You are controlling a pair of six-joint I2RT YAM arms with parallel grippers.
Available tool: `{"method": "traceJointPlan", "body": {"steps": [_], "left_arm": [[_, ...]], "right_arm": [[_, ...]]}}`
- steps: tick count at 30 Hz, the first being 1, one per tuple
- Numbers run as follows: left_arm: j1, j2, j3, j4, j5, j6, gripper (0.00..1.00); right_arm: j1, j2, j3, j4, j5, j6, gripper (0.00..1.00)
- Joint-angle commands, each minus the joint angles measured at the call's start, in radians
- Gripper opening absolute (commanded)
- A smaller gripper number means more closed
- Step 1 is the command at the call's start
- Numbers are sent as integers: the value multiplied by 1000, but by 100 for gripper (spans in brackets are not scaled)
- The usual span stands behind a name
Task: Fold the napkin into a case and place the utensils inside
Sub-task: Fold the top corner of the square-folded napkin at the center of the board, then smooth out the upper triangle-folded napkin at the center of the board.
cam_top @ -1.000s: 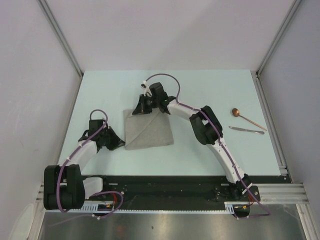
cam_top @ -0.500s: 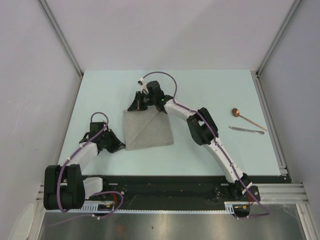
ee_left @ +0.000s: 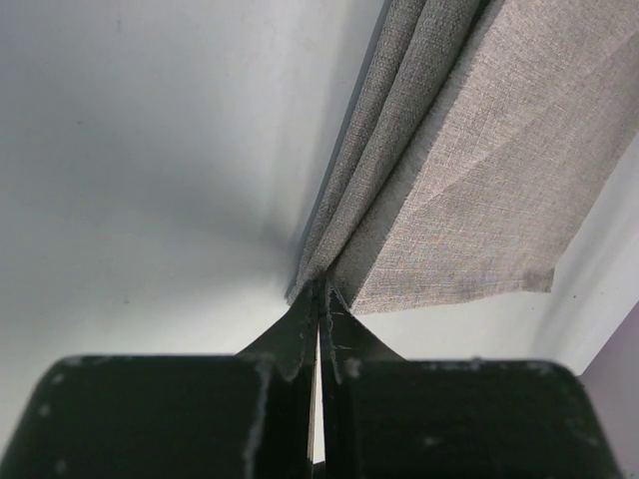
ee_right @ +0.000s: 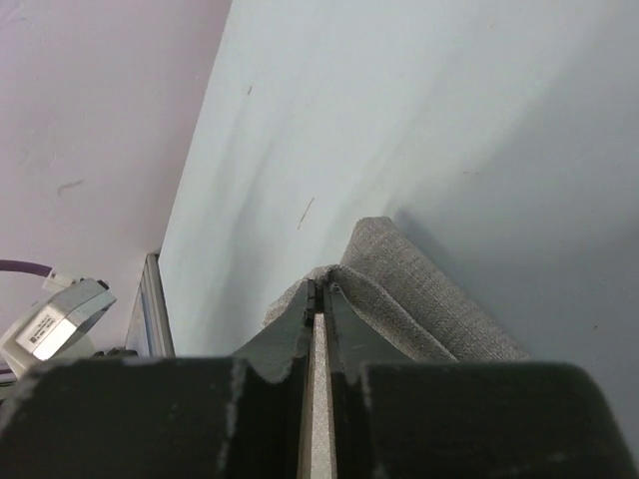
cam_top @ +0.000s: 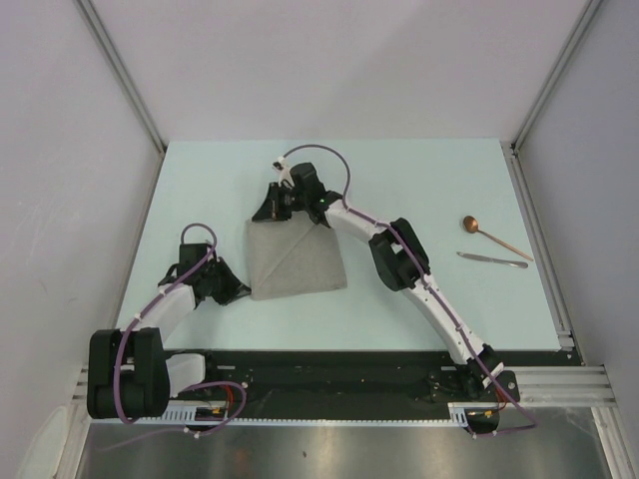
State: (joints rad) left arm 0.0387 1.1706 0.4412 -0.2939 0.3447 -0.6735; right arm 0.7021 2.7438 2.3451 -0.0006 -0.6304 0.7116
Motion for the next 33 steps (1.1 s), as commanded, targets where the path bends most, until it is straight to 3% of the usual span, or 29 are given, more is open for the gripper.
{"method": "traceJointPlan", "body": {"steps": [1, 7, 11, 15, 19, 24, 26, 33], "left_arm": [[6, -3, 7, 1, 14, 11, 0], [6, -3, 25, -13, 1, 9, 2], [7, 11, 60, -40, -18, 20, 3], [9, 5, 93, -83, -35, 32, 7], [12, -31, 120, -136, -23, 58, 15], [10, -6, 102, -139, 59, 48, 14], [10, 4, 87, -120, 70, 38, 14], [10, 17, 54, -96, 34, 20, 11]], "right_arm": [[-6, 25, 82, 44, -8, 12, 13], [-15, -9, 88, 4, -12, -9, 33], [-27, -113, 4, -88, 12, -60, 35], [-70, -268, -168, -117, 28, -106, 36], [-139, -447, -466, -84, -17, -100, 38], [-220, -532, -697, 73, -106, -90, 34], [-240, -520, -710, 82, -141, -100, 28], [-263, -448, -664, 122, -153, -97, 20]]}}
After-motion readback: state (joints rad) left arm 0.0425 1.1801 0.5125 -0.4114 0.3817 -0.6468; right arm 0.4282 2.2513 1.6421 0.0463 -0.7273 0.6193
